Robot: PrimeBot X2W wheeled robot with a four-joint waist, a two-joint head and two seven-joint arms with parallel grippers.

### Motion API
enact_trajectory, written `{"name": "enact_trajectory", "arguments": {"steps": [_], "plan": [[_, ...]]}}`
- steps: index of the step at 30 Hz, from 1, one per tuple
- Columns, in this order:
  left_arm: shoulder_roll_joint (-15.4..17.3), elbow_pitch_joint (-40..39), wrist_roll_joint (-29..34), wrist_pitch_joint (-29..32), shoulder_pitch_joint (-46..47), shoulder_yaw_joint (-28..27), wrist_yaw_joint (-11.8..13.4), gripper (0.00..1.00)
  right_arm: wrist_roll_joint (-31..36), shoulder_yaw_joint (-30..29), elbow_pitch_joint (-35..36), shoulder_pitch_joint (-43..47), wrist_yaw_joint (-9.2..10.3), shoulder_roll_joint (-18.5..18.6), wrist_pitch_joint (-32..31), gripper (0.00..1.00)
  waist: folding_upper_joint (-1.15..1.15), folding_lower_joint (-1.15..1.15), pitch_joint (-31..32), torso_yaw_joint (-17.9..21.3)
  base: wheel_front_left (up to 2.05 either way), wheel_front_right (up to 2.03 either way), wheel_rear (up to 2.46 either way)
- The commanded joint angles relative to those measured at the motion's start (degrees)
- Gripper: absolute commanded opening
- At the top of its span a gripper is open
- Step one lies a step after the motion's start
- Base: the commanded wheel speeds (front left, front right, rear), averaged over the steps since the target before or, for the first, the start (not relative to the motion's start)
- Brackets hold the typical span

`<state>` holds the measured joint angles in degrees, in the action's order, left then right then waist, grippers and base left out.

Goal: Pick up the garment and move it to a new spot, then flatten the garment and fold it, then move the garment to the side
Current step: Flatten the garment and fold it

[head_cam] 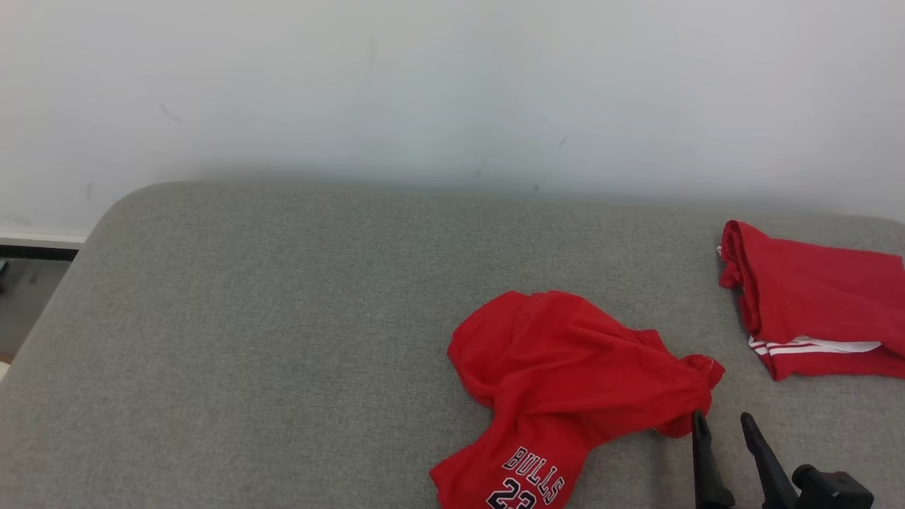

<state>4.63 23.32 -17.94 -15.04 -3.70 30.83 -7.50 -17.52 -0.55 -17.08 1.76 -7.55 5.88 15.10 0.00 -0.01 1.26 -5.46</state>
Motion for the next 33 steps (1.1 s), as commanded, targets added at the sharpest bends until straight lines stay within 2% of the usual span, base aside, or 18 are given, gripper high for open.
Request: {"name": "enact_trajectory", "arguments": {"steps": [1,9,15,18,19,20,21,26,31,33], "plan": [[-1.1,1.4,-0.6,-0.1,-0.3,1.7,0.1,1.0,0.1,-0.1,0.6,0.2,0.11,-0.4,0.1,1.0,0.0,0.01,-0.2,0.4,0.0,0.0,0.0],[-2.7,8.0,-6.1,-0.1,6.3,8.3,0.1,1.0,-0.2,2.0,0.9,1.7,0.11,-2.3,0.1,1.0,0.0,0.01,-1.1,3.5,0.0,0.0,0.0],[-3.3,10.3,-9.4,-0.1,11.1,11.0,0.1,1.0,-0.6,2.6,0.5,1.1,0.11,-2.6,0.1,1.0,0.0,0.01,-1.7,5.2,0.0,0.0,0.0],[-2.2,12.2,-10.4,-0.1,12.1,11.8,0.1,1.0,-0.5,2.6,0.4,0.8,0.11,-2.6,0.1,1.0,0.0,0.01,-1.8,5.8,0.0,0.0,0.0],[-1.9,12.6,-10.7,-0.1,12.5,11.4,0.1,0.75,-0.5,2.6,0.4,0.8,0.11,-2.6,0.1,1.0,0.0,0.01,-1.9,5.9,0.0,0.0,0.0],[-1.8,13.0,-10.9,-0.1,13.0,11.0,0.1,0.33,-0.5,2.5,0.4,0.8,0.11,-2.6,0.1,1.0,0.0,0.01,-1.9,5.9,0.0,0.0,0.0],[-1.8,12.9,-10.5,-0.1,13.8,10.8,0.1,0.0,-0.5,2.5,0.5,0.8,0.11,-2.6,0.1,1.0,0.0,0.01,-1.9,5.9,0.0,0.0,0.0],[-1.6,9.4,-8.1,-0.1,13.7,3.1,0.1,0.0,-0.6,1.7,0.8,1.5,0.11,-2.8,0.1,1.0,0.0,0.01,-1.9,4.1,0.0,0.0,0.0],[0.3,3.8,-4.2,-0.1,11.0,-4.7,0.2,0.0,-1.2,1.7,0.9,1.9,0.11,-2.9,0.1,1.0,0.0,0.01,-1.8,2.0,0.0,0.0,0.0],[0.7,2.6,-3.5,-0.1,10.3,-5.7,0.2,0.0,-1.3,1.6,0.9,1.8,0.11,-2.9,0.1,1.0,0.0,0.01,-1.9,1.5,0.0,0.0,0.0]]}}
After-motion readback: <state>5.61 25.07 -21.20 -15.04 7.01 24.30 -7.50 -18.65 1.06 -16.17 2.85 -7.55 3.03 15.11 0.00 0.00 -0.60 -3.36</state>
